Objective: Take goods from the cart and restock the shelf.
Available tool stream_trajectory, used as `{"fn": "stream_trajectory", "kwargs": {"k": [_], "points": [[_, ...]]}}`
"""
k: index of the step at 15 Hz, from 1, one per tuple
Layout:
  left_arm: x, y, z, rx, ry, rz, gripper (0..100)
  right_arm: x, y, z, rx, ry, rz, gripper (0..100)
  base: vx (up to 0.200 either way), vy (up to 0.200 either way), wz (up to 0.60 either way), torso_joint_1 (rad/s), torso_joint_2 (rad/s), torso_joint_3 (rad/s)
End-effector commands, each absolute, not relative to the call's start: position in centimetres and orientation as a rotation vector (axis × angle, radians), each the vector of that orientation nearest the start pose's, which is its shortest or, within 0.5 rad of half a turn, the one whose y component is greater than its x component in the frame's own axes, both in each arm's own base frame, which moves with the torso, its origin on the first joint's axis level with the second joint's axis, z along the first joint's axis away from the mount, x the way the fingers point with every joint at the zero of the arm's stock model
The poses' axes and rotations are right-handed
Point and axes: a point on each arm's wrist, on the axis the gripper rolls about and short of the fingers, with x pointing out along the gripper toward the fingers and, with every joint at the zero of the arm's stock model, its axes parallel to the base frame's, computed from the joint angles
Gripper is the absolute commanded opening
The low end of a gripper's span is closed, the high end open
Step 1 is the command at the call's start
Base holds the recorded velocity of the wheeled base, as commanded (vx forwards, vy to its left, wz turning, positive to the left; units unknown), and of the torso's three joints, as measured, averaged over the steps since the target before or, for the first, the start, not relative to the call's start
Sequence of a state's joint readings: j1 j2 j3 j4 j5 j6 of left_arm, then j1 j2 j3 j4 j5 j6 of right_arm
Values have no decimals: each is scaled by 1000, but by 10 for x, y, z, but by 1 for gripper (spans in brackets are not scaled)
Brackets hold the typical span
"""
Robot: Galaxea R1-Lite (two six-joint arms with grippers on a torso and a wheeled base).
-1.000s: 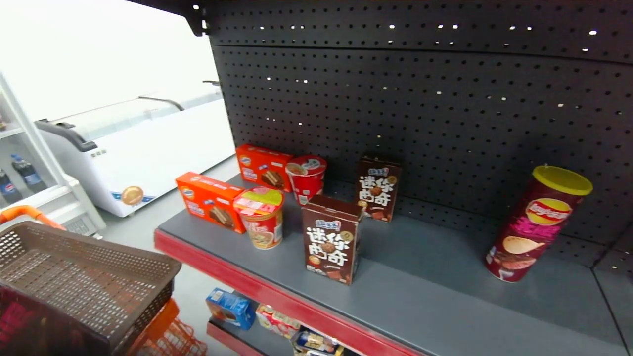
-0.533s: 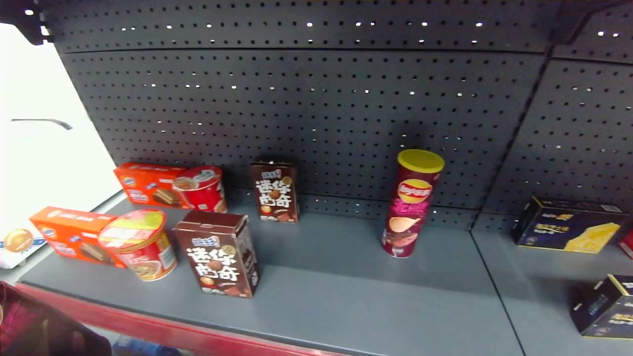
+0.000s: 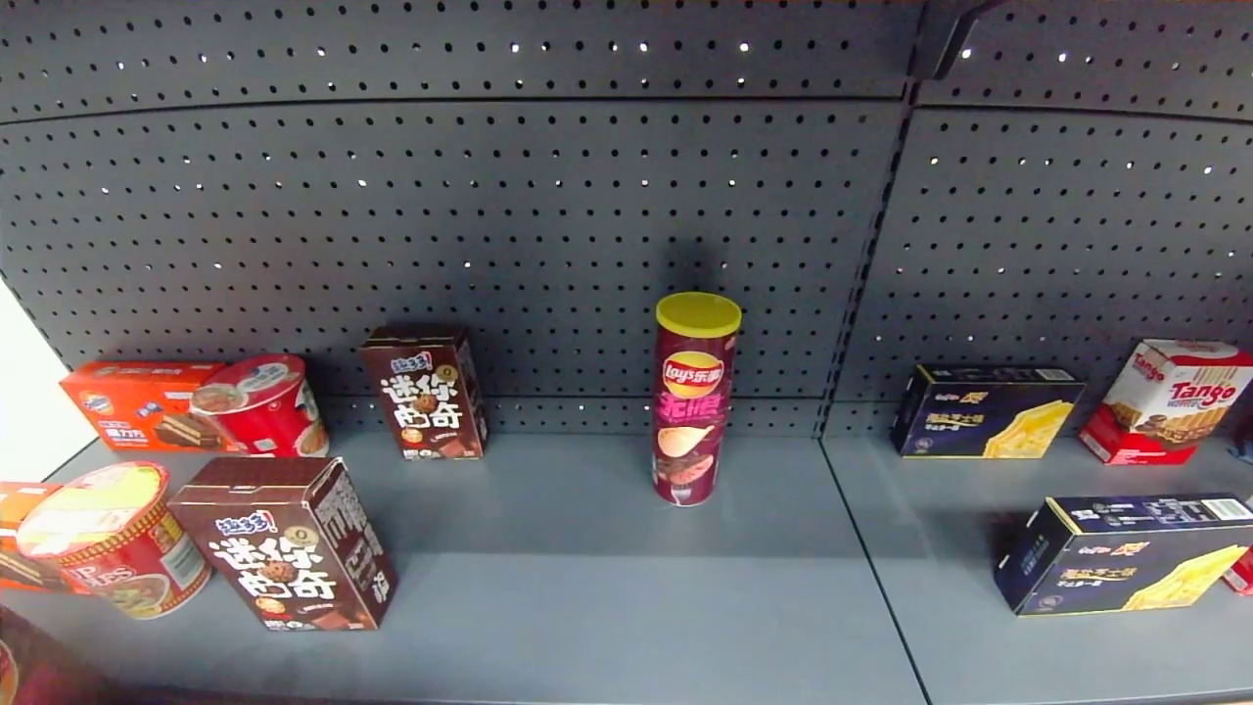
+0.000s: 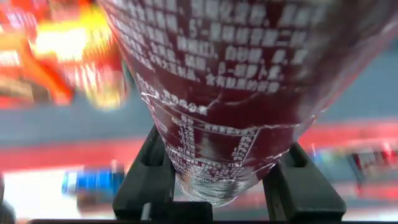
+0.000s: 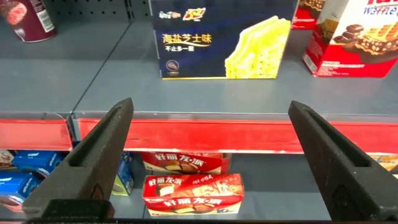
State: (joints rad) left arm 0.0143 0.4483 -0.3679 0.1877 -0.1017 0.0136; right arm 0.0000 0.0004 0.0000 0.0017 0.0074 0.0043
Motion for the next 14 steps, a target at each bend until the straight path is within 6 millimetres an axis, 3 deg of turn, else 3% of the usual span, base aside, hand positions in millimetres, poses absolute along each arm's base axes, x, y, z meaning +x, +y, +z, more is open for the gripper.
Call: {"fn": "stream_trajectory", "kwargs": {"k": [1,5,8,10,14], "points": [[-12,-2,177,4,203,-93,0,-23,0,75,5,2,9,100,0,0,0,0,0,0],[-19,-3,180,6,160,-87,0,-23,0,75,5,2,8,100,0,0,0,0,0,0],[-32,-3,213,14,73,-83,0,-23,0,75,2,2,11,100,0,0,0,0,0,0],[-39,-3,221,15,90,-85,0,-23,0,75,0,2,14,100,0,0,0,0,0,0],[-29,-3,223,53,138,-135,0,-23,1,77,-20,6,63,100,0,0,0,0,0,0]]}}
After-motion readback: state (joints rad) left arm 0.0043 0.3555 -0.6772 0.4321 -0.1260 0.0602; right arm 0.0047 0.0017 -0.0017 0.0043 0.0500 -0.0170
